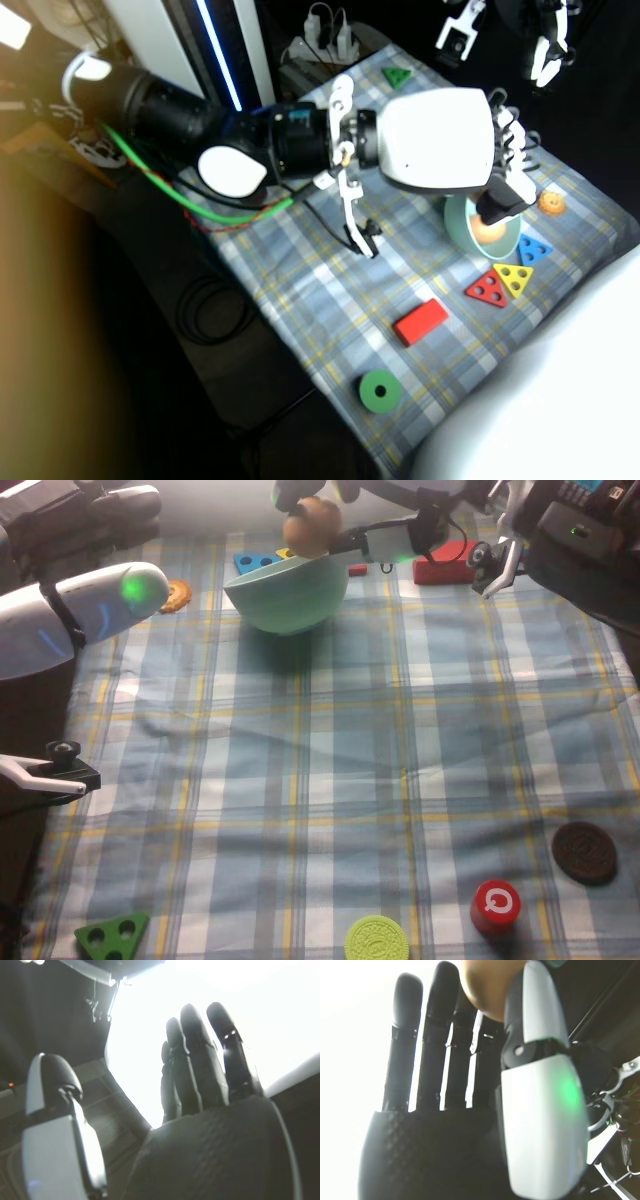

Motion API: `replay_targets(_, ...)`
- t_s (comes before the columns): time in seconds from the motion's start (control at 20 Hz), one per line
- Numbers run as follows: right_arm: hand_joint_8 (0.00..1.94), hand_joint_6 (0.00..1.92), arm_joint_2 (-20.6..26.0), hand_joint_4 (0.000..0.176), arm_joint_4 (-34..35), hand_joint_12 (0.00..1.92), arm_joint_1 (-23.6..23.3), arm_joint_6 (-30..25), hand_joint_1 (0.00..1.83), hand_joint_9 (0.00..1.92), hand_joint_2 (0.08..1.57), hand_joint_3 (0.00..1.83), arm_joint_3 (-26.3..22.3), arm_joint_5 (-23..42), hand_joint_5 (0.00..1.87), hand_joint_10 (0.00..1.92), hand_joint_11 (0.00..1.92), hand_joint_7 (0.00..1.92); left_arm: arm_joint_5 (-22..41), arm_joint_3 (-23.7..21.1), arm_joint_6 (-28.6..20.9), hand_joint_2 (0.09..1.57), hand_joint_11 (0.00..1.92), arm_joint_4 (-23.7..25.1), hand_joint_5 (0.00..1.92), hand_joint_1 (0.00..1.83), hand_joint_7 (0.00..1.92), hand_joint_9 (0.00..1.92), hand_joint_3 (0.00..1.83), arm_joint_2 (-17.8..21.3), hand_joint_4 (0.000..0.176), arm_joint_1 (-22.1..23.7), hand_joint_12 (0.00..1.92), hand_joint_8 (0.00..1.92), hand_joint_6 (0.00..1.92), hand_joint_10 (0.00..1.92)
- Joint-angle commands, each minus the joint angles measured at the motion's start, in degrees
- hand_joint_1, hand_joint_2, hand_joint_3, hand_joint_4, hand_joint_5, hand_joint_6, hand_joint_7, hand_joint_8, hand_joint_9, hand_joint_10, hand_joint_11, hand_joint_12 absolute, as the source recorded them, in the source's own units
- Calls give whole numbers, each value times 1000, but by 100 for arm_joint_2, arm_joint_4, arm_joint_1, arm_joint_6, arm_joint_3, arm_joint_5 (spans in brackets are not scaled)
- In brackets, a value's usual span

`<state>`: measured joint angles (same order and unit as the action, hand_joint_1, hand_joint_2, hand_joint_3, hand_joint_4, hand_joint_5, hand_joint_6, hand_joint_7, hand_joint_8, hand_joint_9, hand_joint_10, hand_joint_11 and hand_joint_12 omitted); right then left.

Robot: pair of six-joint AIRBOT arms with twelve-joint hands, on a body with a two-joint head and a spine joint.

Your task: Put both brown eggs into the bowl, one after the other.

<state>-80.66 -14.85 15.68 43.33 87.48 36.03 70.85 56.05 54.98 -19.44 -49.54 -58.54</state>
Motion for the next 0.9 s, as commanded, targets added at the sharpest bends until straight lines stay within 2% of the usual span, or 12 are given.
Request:
replay_targets(0.0,846,539,51,0,116,1483,-12,-2,1277,1087,1040,0,-17,649,1145,988,898,1180,777,37,-108,863,191,25,429,824,600,598,2,-9,26,64,780,0,1,3)
replay_targets(0.05,828,543,52,0,116,1464,10,-2,1280,1121,1037,0,-12,646,1142,953,920,1194,777,37,-121,865,193,25,430,817,594,593,3,-9,29,55,784,0,1,1)
replay_targets(0.15,865,496,48,0,116,1600,11,-2,1270,1040,1035,0,19,594,1184,1123,875,1160,777,37,-139,858,149,22,426,831,590,581,0,-10,43,47,805,0,0,0)
replay_targets(0.25,725,656,48,0,118,1556,11,-2,1259,1040,1034,0,24,571,1129,1060,882,1203,786,37,-144,863,139,22,425,844,598,594,2,-12,29,48,809,5,1,6)
replay_targets(0.4,666,699,62,0,119,1603,28,-3,1266,1099,1030,0,23,551,1103,1074,916,1244,796,36,-167,868,115,20,433,836,602,590,0,-12,21,38,856,2,0,2)
replay_targets(0.45,517,799,63,0,119,1608,39,-3,1261,1125,1029,0,22,549,1082,1093,957,1284,802,36,-175,868,111,18,434,841,601,589,0,-12,20,34,866,0,0,1)
replay_targets(0.55,829,565,71,0,135,1876,69,-3,1273,1077,1034,1,20,534,1151,1567,1039,1187,822,35,-209,864,118,12,440,857,605,600,0,-11,17,20,870,2,3,5)
replay_targets(0.6,762,696,79,0,159,1786,93,-3,1256,972,1039,2,12,533,1112,1381,884,1184,832,35,-221,866,126,9,441,842,607,606,0,-12,16,15,871,3,3,7)
replay_targets(0.65,725,801,87,24,193,1657,125,-3,1246,986,1049,1,5,534,1078,1181,834,1174,837,35,-229,868,111,7,444,851,599,593,0,-14,18,14,864,0,3,1)
replay_targets(0.7,679,853,92,35,213,1579,158,-3,1243,1012,1051,0,4,534,1067,1081,842,1179,840,35,-238,867,110,5,448,856,600,593,0,-16,18,10,862,1,4,1)
replay_targets(0.75,781,839,92,43,230,1625,182,-3,1238,959,1059,0,12,531,1072,1109,782,1127,844,35,-245,871,118,4,449,857,604,596,1,-16,20,7,867,3,4,3)
replay_targets(0.85,902,803,96,24,236,1599,217,-10,1238,935,1069,1,8,506,1064,1120,783,1091,854,33,-259,876,110,4,447,842,602,596,3,-15,18,6,860,1,2,2)
